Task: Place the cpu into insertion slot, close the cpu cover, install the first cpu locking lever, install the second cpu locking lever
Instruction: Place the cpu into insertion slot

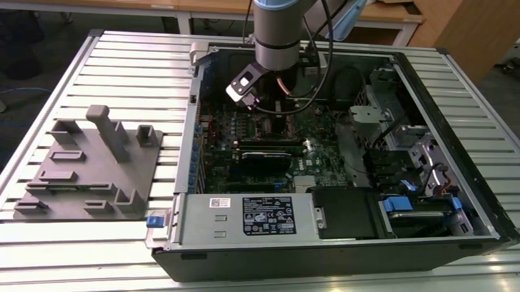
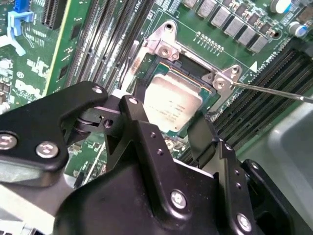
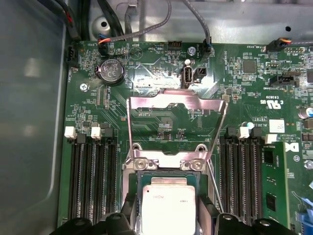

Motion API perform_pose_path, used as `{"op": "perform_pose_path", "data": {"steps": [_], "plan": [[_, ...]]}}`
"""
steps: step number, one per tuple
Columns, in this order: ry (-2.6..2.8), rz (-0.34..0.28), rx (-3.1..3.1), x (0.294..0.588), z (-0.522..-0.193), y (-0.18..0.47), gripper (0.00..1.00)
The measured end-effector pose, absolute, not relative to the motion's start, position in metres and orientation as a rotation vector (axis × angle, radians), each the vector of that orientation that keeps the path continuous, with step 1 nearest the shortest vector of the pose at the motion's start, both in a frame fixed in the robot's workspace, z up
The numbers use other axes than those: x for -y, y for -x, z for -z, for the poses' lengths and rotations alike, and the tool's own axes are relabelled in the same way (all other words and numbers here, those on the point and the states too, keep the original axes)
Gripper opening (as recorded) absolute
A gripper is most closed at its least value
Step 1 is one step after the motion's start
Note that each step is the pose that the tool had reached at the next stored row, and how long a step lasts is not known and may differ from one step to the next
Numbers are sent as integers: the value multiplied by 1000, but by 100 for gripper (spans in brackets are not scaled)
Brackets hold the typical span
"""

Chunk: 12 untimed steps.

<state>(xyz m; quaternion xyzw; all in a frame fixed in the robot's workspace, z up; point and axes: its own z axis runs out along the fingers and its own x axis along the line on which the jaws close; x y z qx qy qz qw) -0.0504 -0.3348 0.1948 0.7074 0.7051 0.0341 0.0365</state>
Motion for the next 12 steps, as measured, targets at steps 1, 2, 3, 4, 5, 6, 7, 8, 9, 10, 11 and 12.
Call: {"op": "perform_pose_path", "data": {"steps": [1,2,3,4,5,6,7,8,9,10,11,12], "plan": [[-2172,-105,-2165,335,-197,50,61],[-2172,-105,-2165,335,-199,50,61],[-2172,-104,-2165,335,-202,50,61],[-2172,-104,-2165,335,-204,50,61],[-2172,-105,-2165,335,-205,50,61],[-2172,-105,-2165,335,-207,50,61],[-2172,-105,-2165,335,-207,50,61],[-2172,-105,-2165,335,-207,50,61],[-2172,-105,-2165,335,-207,50,61],[-2172,-105,-2165,335,-207,50,61],[-2172,-105,-2165,335,-207,50,61],[-2172,-105,-2165,335,-207,50,61]]}}
